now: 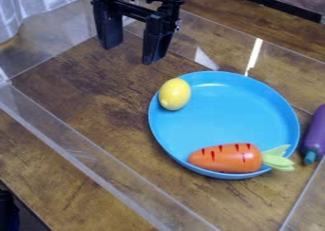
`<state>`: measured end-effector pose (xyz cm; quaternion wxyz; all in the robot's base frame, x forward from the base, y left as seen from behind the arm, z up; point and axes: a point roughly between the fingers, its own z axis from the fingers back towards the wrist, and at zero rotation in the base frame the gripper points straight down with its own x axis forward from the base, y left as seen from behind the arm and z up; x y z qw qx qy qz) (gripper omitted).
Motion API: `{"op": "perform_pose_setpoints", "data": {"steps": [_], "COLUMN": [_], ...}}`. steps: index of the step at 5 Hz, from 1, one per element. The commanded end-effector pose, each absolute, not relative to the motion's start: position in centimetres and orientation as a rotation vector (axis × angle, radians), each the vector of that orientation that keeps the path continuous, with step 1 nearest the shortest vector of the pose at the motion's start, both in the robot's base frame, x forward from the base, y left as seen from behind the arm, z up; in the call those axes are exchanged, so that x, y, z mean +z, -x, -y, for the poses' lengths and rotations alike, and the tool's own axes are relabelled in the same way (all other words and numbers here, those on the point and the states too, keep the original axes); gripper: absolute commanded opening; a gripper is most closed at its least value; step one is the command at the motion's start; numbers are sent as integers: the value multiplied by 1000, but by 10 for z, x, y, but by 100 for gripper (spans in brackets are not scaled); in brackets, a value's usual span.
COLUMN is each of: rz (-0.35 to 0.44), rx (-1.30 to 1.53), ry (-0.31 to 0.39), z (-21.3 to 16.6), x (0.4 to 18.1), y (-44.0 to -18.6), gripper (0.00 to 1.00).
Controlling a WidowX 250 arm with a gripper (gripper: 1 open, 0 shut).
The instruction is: Remove the lemon from the blue tray and put it on the table
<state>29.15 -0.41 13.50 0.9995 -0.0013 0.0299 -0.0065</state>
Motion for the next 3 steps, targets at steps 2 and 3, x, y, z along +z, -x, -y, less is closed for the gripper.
{"op": "perform_pose_setpoints", "data": {"steps": [2, 3], "rz": [-59, -41], "rx": [-75, -95], "ry": [4, 2], "z": [9, 17], "x": [106, 92], "y": [-304, -312], "gripper": [100, 100]}}
